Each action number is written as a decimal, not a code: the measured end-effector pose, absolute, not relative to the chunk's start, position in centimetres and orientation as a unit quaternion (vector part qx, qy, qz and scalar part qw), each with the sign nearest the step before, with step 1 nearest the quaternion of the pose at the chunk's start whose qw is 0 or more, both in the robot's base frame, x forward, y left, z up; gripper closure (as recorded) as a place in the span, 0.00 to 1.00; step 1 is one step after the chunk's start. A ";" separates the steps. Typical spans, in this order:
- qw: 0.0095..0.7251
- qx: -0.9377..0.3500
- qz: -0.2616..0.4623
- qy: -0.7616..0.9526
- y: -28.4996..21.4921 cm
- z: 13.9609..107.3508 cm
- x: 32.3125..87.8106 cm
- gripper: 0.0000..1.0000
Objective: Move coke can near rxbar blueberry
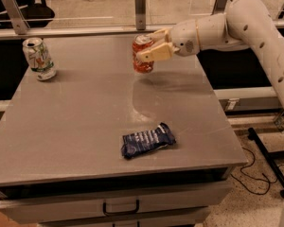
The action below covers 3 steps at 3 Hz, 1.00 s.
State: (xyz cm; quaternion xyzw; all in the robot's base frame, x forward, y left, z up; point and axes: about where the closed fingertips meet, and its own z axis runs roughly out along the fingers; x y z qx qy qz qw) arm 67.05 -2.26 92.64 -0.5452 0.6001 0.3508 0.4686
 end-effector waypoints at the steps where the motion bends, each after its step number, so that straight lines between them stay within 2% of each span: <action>1: 0.456 -0.572 0.344 0.588 -0.9 92.6 61.5 1.00; 3: 0.418 -0.603 0.344 0.586 0.8 90.6 53.8 1.00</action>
Offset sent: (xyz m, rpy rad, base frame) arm -0.1619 0.0399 -0.0252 -0.1313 0.0013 0.1479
